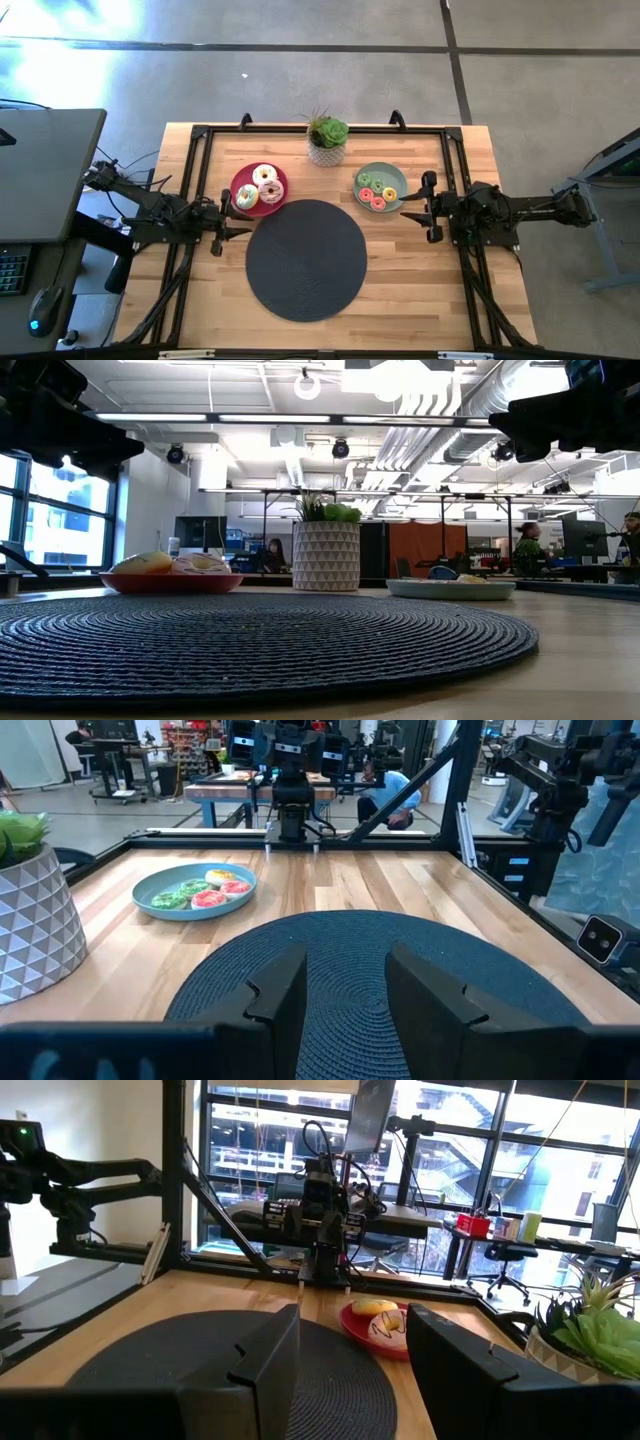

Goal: Pick & Place donuts
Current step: Return to home position

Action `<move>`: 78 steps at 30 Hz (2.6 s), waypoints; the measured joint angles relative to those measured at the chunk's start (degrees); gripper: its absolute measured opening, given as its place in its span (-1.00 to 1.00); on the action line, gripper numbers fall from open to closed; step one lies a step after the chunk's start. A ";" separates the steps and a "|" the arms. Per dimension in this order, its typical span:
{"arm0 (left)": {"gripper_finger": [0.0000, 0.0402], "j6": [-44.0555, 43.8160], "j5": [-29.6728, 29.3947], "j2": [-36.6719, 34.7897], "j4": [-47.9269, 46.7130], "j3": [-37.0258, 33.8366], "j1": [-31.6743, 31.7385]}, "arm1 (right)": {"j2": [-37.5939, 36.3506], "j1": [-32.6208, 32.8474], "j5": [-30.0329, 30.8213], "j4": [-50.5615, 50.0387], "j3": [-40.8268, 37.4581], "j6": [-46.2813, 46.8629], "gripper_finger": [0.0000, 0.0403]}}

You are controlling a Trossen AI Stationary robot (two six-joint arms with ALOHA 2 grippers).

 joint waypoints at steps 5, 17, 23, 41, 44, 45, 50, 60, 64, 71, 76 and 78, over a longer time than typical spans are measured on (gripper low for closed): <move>-0.35 0.00 0.00 0.00 0.00 0.00 0.00 | 0.00 -0.01 -0.02 0.00 0.02 0.00 -0.14; -0.35 0.00 -0.02 0.00 0.00 0.00 -0.04 | 0.00 0.00 0.00 0.00 0.02 0.00 -0.14; -0.35 -0.37 1.95 -0.51 -0.08 0.00 3.56 | 0.00 -0.01 0.01 0.00 0.02 0.01 -0.14; -0.35 0.49 6.05 -7.67 -0.94 0.00 13.87 | 0.00 0.01 0.00 -0.02 0.02 0.00 -0.14; -0.35 0.48 6.03 -7.65 -0.29 0.00 13.95 | 0.00 0.00 0.00 -0.02 0.02 0.00 -0.14; -0.35 0.50 6.01 -7.63 -0.24 0.00 13.90 | 0.00 0.00 0.01 -0.05 0.02 0.00 -0.14; -0.35 0.48 6.01 -7.63 -0.46 0.00 13.90 | 0.00 0.00 -0.02 -0.24 0.02 0.01 -0.14; -0.35 0.48 5.97 -7.61 -0.25 0.00 13.90 | 0.00 0.01 0.00 -0.24 0.02 0.00 -0.14; -0.35 0.48 5.95 -7.61 -0.13 0.00 13.90 | 0.00 -0.01 0.00 -0.24 0.02 0.00 -0.14; -0.35 0.46 5.92 -7.61 -0.10 0.00 13.90 | 0.00 0.00 -0.01 -0.24 0.02 0.01 -0.14; -0.35 0.46 5.92 -7.61 -0.09 0.00 13.90 | 0.00 0.01 -0.01 -0.24 0.02 0.00 -0.14; -0.35 0.46 5.92 -7.60 -0.09 0.00 13.90 | 0.00 0.00 0.00 -0.24 0.02 0.02 -0.14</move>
